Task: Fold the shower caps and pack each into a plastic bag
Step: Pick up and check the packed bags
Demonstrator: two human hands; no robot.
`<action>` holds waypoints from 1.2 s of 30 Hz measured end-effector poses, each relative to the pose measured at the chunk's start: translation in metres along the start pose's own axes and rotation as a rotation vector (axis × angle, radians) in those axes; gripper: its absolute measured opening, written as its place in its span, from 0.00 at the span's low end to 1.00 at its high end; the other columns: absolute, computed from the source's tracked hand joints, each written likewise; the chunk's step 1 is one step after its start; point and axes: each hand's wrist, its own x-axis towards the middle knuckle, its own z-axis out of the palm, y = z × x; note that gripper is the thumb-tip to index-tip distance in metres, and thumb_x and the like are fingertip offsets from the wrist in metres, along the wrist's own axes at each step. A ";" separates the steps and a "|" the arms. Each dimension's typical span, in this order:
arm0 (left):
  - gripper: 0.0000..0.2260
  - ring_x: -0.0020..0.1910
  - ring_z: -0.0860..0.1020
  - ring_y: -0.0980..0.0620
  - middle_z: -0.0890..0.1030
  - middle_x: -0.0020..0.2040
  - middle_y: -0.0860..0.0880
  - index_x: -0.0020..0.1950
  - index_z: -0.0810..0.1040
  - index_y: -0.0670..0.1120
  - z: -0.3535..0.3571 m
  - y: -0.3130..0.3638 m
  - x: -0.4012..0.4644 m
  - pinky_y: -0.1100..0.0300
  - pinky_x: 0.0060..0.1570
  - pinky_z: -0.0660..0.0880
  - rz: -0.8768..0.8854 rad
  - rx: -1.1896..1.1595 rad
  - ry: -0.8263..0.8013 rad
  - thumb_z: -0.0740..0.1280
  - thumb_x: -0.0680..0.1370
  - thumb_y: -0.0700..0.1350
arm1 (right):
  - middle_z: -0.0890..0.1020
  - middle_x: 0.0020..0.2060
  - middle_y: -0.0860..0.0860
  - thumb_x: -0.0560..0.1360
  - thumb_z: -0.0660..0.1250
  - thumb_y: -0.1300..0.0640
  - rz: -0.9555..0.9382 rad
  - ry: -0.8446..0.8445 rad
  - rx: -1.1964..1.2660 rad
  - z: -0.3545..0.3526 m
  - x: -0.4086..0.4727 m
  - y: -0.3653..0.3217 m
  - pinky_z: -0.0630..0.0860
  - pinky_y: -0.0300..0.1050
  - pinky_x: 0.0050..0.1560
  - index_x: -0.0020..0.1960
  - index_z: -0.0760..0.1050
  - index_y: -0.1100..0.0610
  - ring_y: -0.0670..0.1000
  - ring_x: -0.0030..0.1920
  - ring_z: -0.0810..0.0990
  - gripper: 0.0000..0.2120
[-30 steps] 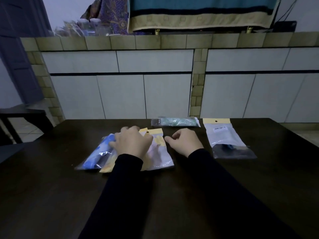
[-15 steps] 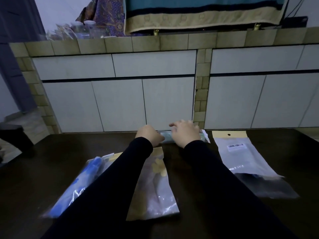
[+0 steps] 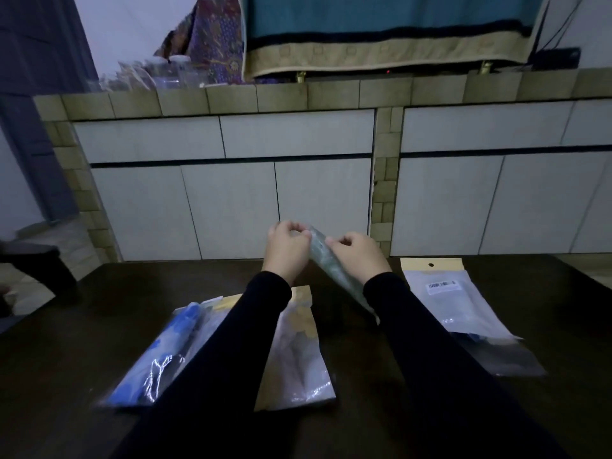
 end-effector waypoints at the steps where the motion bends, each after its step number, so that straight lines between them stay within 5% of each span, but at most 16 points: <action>1: 0.04 0.46 0.77 0.43 0.77 0.50 0.41 0.42 0.73 0.48 0.001 0.004 -0.009 0.50 0.47 0.77 0.003 -0.117 -0.033 0.63 0.76 0.41 | 0.79 0.48 0.51 0.78 0.63 0.47 0.030 -0.017 0.102 -0.007 -0.004 0.001 0.71 0.42 0.42 0.54 0.74 0.54 0.49 0.47 0.76 0.12; 4: 0.10 0.37 0.74 0.51 0.76 0.39 0.47 0.39 0.71 0.46 0.005 0.015 -0.033 0.62 0.35 0.70 -0.020 -0.418 -0.156 0.60 0.79 0.36 | 0.79 0.55 0.54 0.75 0.68 0.51 0.139 -0.142 0.441 -0.032 -0.023 0.006 0.70 0.42 0.38 0.61 0.73 0.53 0.50 0.45 0.77 0.16; 11: 0.07 0.51 0.82 0.47 0.83 0.47 0.45 0.44 0.78 0.49 0.011 0.006 -0.074 0.57 0.46 0.78 0.061 -0.521 -0.299 0.74 0.71 0.45 | 0.84 0.50 0.57 0.68 0.71 0.49 0.082 -0.365 0.711 -0.058 -0.068 0.021 0.77 0.46 0.47 0.58 0.79 0.57 0.54 0.47 0.83 0.21; 16: 0.27 0.52 0.82 0.45 0.83 0.52 0.39 0.63 0.68 0.51 0.009 0.000 -0.090 0.54 0.50 0.79 -0.067 -0.714 -0.287 0.73 0.70 0.33 | 0.84 0.49 0.59 0.71 0.70 0.53 0.077 -0.279 0.929 -0.041 -0.081 0.034 0.80 0.45 0.46 0.58 0.78 0.60 0.54 0.45 0.83 0.18; 20: 0.16 0.46 0.84 0.48 0.84 0.49 0.40 0.59 0.75 0.39 0.009 -0.001 -0.095 0.58 0.43 0.80 -0.085 -0.720 -0.262 0.70 0.72 0.30 | 0.83 0.48 0.59 0.75 0.67 0.63 0.031 -0.185 0.905 -0.033 -0.084 0.032 0.78 0.48 0.50 0.53 0.78 0.62 0.54 0.45 0.82 0.08; 24: 0.07 0.41 0.83 0.49 0.85 0.43 0.43 0.48 0.80 0.37 0.010 -0.002 -0.098 0.61 0.38 0.79 -0.017 -0.681 -0.285 0.69 0.72 0.31 | 0.82 0.41 0.54 0.76 0.61 0.69 0.010 -0.179 0.960 -0.031 -0.085 0.027 0.78 0.39 0.38 0.48 0.74 0.59 0.48 0.37 0.81 0.07; 26: 0.06 0.41 0.83 0.50 0.85 0.42 0.44 0.46 0.80 0.40 0.008 -0.002 -0.098 0.61 0.38 0.79 -0.012 -0.645 -0.311 0.69 0.72 0.31 | 0.82 0.41 0.54 0.76 0.60 0.70 -0.009 -0.224 0.990 -0.033 -0.086 0.027 0.79 0.40 0.41 0.52 0.75 0.60 0.50 0.39 0.81 0.09; 32: 0.09 0.46 0.81 0.52 0.83 0.45 0.48 0.48 0.84 0.48 -0.005 -0.007 -0.099 0.62 0.43 0.76 0.083 -0.387 -0.368 0.67 0.76 0.36 | 0.79 0.36 0.54 0.78 0.59 0.70 -0.058 -0.105 0.982 -0.033 -0.091 0.024 0.78 0.40 0.39 0.41 0.72 0.58 0.51 0.38 0.78 0.11; 36: 0.09 0.34 0.78 0.55 0.81 0.40 0.48 0.47 0.80 0.42 -0.002 0.007 -0.108 0.66 0.30 0.73 0.002 -0.422 -0.395 0.63 0.74 0.44 | 0.76 0.39 0.55 0.77 0.56 0.73 -0.100 -0.088 0.905 -0.031 -0.094 0.027 0.75 0.40 0.36 0.42 0.70 0.57 0.52 0.37 0.76 0.13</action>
